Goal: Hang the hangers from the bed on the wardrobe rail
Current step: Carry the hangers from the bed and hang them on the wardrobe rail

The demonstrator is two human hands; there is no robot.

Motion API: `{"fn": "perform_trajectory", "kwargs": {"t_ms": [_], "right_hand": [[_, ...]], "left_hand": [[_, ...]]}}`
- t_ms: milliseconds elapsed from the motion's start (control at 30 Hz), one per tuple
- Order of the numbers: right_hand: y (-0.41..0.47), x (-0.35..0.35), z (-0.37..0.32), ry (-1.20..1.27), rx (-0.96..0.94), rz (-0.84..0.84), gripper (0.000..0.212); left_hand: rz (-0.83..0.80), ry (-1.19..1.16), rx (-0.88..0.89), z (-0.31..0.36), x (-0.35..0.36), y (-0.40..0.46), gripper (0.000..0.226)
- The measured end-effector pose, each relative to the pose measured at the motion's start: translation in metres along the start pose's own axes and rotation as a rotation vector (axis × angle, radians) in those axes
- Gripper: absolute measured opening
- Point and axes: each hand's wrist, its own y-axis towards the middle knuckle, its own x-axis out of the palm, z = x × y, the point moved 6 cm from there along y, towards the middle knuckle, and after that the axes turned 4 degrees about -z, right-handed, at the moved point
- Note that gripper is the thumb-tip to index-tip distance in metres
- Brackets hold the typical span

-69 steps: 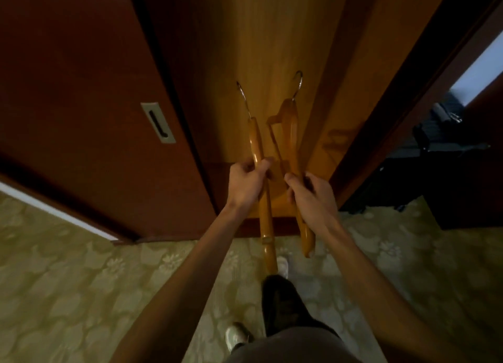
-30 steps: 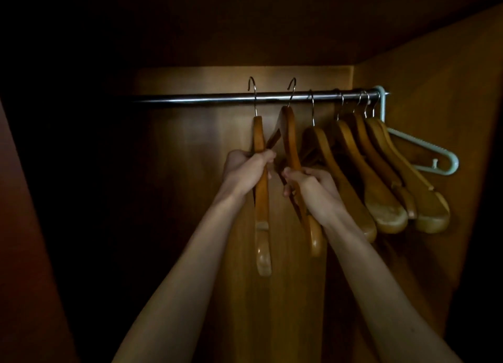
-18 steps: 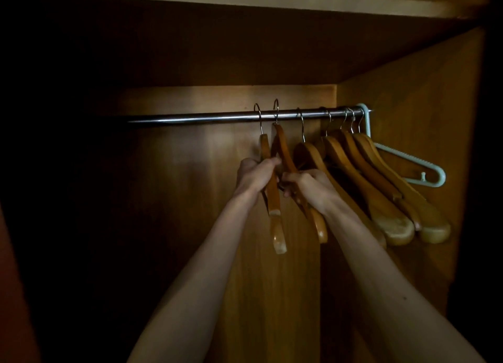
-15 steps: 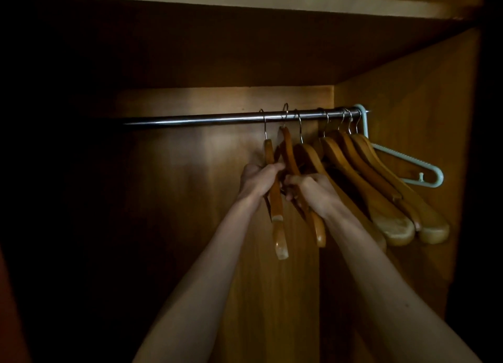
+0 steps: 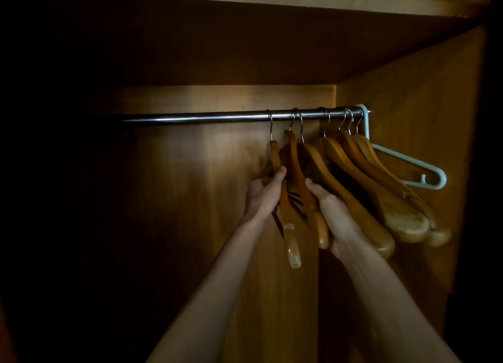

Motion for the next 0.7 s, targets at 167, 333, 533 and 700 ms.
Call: {"fn": "perform_trajectory", "kwargs": {"t_ms": [167,333,533,700], "right_hand": [[-0.025,-0.005,0.039,-0.024,0.055,-0.013,0.029],[-0.064,-0.023,0.109,-0.179,0.214,-0.028,0.023],[-0.146,-0.061,0.228,-0.492,0.467,-0.223,0.011],[-0.254,-0.133,0.391,-0.659,0.876,-0.365,0.052]], "left_hand": [[0.115,-0.071,0.088,-0.046,-0.011,-0.028,0.037],[0.123,0.027,0.057,-0.128,-0.017,-0.075,0.016],[-0.251,0.394,-0.162,-0.258,0.001,-0.160,0.015],[-0.546,0.774,-0.447,-0.371,0.020,-0.246,0.018]]}}
